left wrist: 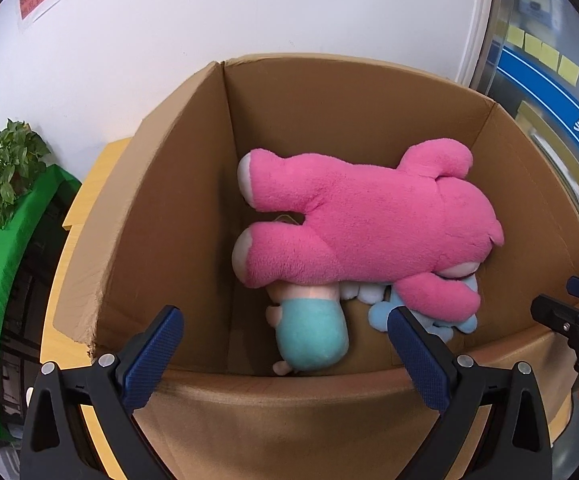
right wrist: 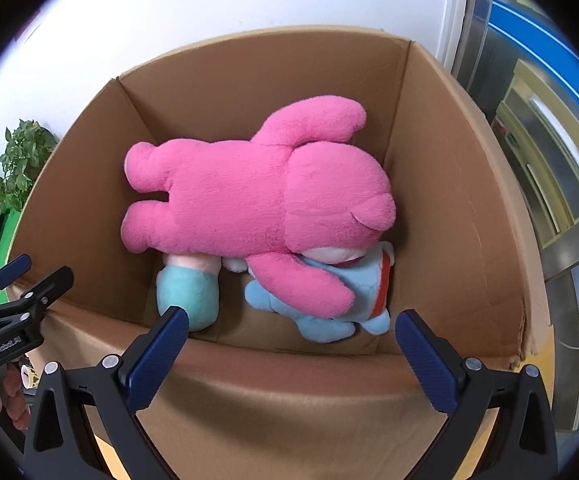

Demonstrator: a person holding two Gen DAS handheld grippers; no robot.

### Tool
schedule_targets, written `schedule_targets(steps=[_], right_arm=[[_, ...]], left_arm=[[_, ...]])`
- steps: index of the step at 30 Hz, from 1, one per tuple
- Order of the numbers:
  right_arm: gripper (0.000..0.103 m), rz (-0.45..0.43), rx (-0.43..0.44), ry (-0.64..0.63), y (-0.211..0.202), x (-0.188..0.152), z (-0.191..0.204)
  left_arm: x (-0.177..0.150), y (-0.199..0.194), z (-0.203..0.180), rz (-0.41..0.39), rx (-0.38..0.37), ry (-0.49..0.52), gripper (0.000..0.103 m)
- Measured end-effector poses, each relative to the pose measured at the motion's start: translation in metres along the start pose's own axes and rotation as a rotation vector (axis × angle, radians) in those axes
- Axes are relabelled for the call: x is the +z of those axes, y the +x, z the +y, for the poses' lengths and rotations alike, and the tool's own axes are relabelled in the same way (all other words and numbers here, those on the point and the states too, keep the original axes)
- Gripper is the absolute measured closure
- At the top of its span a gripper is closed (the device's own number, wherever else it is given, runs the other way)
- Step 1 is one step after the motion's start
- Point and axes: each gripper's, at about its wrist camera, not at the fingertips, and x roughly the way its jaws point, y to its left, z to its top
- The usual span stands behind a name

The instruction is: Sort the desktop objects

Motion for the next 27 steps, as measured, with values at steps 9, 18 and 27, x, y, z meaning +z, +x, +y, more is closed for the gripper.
schedule_targets(steps=[9,18,27], right_arm=[[0.000,0.060,-0.068,-0.021,0.019,0.019,-0.028],[0.000,0.139,-0.072,-0.124,0.034,0.025,-0.022],[0.000,0.207,-0.037,-0.096,0.028,0.011,-0.009]], left_arm=[[-0.006,-0.006,-0.003,0.080,-0.026,-0.039,0.001],[-0.030,-0.014,-0.009,0.166,-0.096,-0.124,0.000],[-0.047,-0.021,0.008,0.217,-0.039,-0.102,0.001]])
